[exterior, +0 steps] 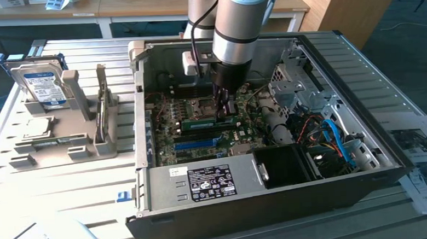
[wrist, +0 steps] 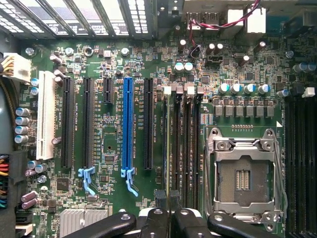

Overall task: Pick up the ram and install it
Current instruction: 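Insert the ram into the slot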

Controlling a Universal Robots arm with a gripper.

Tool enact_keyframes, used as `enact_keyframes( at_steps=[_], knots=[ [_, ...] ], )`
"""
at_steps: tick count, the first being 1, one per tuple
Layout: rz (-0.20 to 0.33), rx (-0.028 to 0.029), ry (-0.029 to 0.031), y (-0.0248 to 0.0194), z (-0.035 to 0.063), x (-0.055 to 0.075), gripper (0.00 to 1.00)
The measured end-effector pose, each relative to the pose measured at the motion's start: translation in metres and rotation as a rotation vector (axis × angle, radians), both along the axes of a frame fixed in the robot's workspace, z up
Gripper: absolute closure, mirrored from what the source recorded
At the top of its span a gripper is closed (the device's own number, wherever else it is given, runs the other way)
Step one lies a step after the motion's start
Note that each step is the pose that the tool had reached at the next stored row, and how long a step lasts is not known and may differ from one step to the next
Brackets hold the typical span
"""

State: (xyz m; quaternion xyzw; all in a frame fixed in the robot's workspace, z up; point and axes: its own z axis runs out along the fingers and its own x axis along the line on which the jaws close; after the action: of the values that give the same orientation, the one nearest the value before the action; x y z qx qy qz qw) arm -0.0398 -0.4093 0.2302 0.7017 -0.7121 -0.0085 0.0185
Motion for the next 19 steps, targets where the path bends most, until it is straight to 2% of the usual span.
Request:
enact_keyframes(
  at_steps=[19],
  knots=[
    [0.0, -0.0001, 0.0, 0.0, 0.0006, 0.0, 0.88]
  ],
)
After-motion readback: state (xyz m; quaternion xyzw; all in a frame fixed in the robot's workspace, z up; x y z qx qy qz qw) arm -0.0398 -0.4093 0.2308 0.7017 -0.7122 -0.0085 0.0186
